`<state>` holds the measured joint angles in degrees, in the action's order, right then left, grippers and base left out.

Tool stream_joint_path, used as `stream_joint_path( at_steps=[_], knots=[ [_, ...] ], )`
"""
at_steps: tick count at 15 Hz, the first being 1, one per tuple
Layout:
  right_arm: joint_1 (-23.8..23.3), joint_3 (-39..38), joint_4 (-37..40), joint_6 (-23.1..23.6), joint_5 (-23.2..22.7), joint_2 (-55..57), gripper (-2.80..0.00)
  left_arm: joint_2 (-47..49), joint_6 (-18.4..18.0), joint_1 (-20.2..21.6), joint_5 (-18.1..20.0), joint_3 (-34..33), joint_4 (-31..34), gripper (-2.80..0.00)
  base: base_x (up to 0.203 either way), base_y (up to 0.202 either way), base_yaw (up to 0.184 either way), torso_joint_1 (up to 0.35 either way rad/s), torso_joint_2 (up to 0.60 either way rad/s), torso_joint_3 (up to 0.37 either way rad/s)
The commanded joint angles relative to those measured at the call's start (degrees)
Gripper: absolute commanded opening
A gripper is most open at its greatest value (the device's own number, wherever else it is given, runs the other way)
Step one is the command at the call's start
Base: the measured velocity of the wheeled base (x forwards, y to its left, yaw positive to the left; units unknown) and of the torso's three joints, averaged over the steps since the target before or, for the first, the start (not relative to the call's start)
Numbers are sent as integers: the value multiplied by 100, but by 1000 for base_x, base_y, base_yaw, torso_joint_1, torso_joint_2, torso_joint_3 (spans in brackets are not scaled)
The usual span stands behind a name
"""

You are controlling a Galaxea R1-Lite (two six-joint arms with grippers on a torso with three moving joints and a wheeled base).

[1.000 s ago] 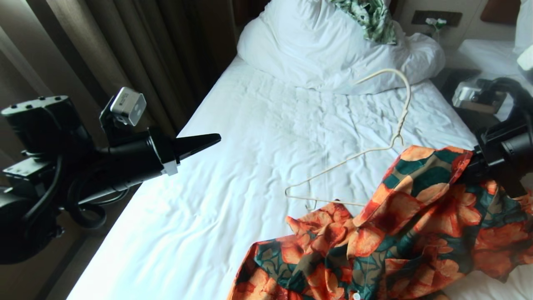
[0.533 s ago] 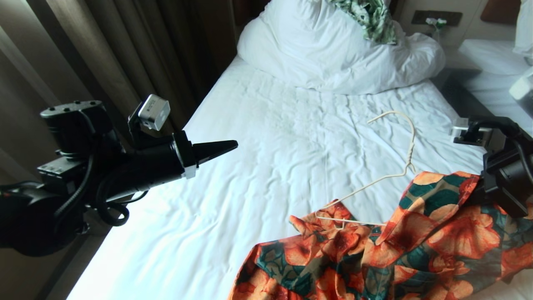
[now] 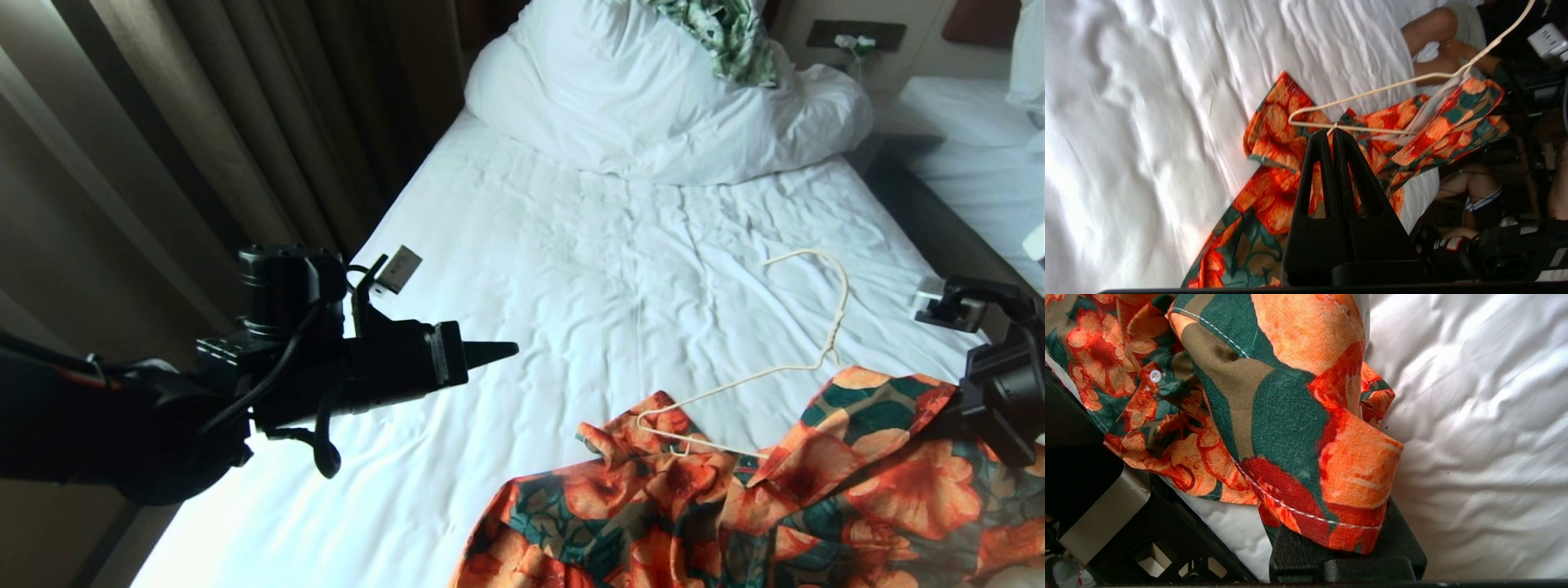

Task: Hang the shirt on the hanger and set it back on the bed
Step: Hook the other side of the shirt onto the hanger

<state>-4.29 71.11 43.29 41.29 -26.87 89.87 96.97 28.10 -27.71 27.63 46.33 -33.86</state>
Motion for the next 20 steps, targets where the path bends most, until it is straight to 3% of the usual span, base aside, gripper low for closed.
stream_joint_path(
  at_steps=[1,6,9,12,17,18,20],
  knots=[
    [-89,-492,-287,18,-61,-95,-280,111,-69,-257,-151,45,248,-280,0,0,0,0,0,0],
    [-420,-1803,-2291,-379,-1022,-153,-280,342,-515,-1293,-1300,396,1477,-280,0,0,0,0,0,0],
    [-706,-1873,-2413,-705,-1575,-172,-280,605,-595,-1926,-1949,845,2238,-280,0,0,0,0,0,0],
    [-857,-2020,-2429,-770,-1989,-221,-280,1032,-625,-2331,-2475,1293,2306,-280,0,0,0,0,0,0],
    [-872,-2491,-2989,-754,-2016,-276,-280,1807,-603,-2998,-3195,1891,2251,-280,0,0,0,0,0,0],
    [-872,-2552,-3179,-762,-2027,-261,-280,1856,-588,-3115,-3236,1944,2237,0,0,0,0,0,0,0],
    [-898,-2558,-3222,-763,-2167,-242,-280,2071,-578,-3311,-3455,2031,2213,0,0,0,0,0,0,0]
  ],
)
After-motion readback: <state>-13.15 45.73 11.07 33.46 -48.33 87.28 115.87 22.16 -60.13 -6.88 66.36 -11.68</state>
